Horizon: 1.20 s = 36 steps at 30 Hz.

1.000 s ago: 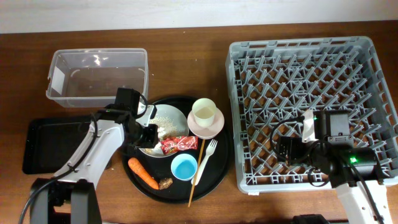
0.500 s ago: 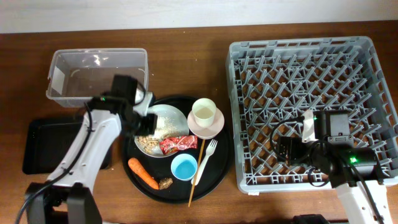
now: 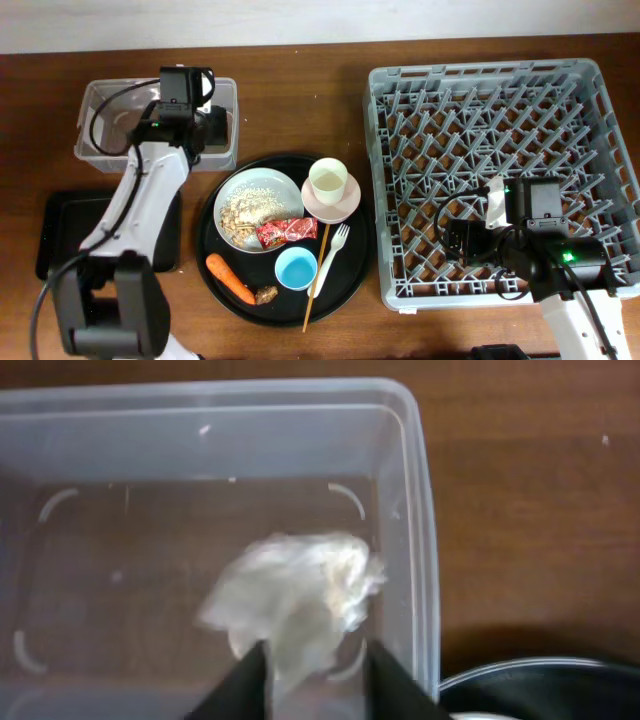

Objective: Sort waste into correct bins and load items into the dishwasher rack
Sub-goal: 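Drop the white tissue into the clear plastic bin with left gripper, then grasp the red wrapper on the plate with the left gripper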

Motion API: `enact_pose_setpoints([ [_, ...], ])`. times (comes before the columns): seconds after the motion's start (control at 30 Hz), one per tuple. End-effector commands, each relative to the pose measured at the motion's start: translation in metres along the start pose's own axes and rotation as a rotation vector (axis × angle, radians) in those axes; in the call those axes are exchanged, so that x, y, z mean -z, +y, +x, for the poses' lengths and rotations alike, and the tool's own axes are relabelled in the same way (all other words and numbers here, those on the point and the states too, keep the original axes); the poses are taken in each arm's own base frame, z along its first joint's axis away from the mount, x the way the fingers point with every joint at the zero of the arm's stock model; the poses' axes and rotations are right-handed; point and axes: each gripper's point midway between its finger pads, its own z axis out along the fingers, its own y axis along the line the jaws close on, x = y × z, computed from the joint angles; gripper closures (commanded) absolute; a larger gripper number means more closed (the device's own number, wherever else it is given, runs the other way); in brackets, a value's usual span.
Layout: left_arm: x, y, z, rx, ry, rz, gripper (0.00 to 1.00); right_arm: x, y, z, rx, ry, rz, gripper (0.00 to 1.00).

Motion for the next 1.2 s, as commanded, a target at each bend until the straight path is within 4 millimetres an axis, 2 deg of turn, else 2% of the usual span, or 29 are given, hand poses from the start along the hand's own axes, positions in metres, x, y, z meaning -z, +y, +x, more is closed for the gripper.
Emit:
enact_pose_setpoints([
  [0.0,-0.008,0.006,-0.008,0.008,-0.023,-0.016,0.38,0.005,-0.001,-0.005,0.0,-0.022,0.012,0.01],
  [0.1,-0.002,0.006,-0.009,0.008,-0.023,-0.012,0.35,0.005,-0.001,-0.005,0.0,-0.022,0.012,0.01],
  [0.13,0.003,-0.002,-0.005,0.005,-0.004,0.034,0.36,0.005,-0.001,-0.005,0.0,-0.022,0.012,0.01],
  [0.17,0.011,-0.019,0.004,0.001,0.03,0.132,0.39,0.005,-0.001,-0.006,0.0,-0.023,0.012,0.01],
  [0.2,0.024,-0.043,0.018,-0.001,0.089,0.265,0.39,0.005,-0.001,-0.006,0.0,-0.023,0.012,0.01],
  [0.23,0.033,-0.058,0.027,-0.003,0.129,0.345,0.39,0.005,-0.001,-0.006,0.0,-0.023,0.012,0.01],
  [0.3,0.06,-0.093,0.078,-0.011,0.349,0.487,0.38,0.005,-0.001,-0.006,0.0,-0.023,0.012,0.01],
  [0.33,0.069,-0.099,0.104,-0.024,0.458,0.49,0.35,0.005,-0.001,-0.006,0.0,-0.023,0.012,0.01],
  [0.4,0.079,-0.108,0.132,-0.052,0.563,0.491,0.29,0.005,-0.001,-0.006,0.0,-0.023,0.012,0.01],
  [0.5,0.077,-0.125,0.161,-0.19,0.593,0.529,0.2,0.005,-0.001,-0.005,0.0,-0.022,0.012,0.01],
  [0.57,0.065,-0.125,0.176,-0.262,0.588,0.487,0.19,0.005,-0.001,-0.005,0.0,-0.022,0.012,0.01],
  [0.63,0.056,-0.125,0.177,-0.297,0.556,0.457,0.19,0.005,-0.001,-0.005,0.0,-0.022,0.012,0.01],
  [0.7,0.049,-0.135,0.174,-0.318,0.504,0.475,0.23,0.005,-0.001,-0.005,0.0,-0.022,0.012,0.01],
  [0.83,0.046,-0.147,0.197,-0.364,0.545,0.486,0.24,0.005,-0.001,-0.005,0.0,-0.022,0.012,0.01],
  [0.87,0.044,-0.148,0.202,-0.371,0.562,0.487,0.27,0.005,-0.001,-0.005,0.0,-0.022,0.012,0.01],
  [0.97,0.044,-0.149,0.205,-0.373,0.571,0.486,0.55,0.005,-0.001,-0.005,0.0,-0.022,0.012,0.01],
  [1.03,0.044,-0.148,0.204,-0.372,0.569,0.484,0.87,0.005,-0.001,-0.005,0.0,-0.022,0.012,0.01],
  [1.1,0.042,-0.145,0.198,-0.377,0.555,0.461,0.97,0.005,-0.001,-0.005,0.0,-0.023,0.012,0.01],
  [1.17,0.043,-0.146,0.19,-0.376,0.536,0.463,1.0,0.005,-0.001,-0.005,0.0,-0.022,0.012,0.01],
])
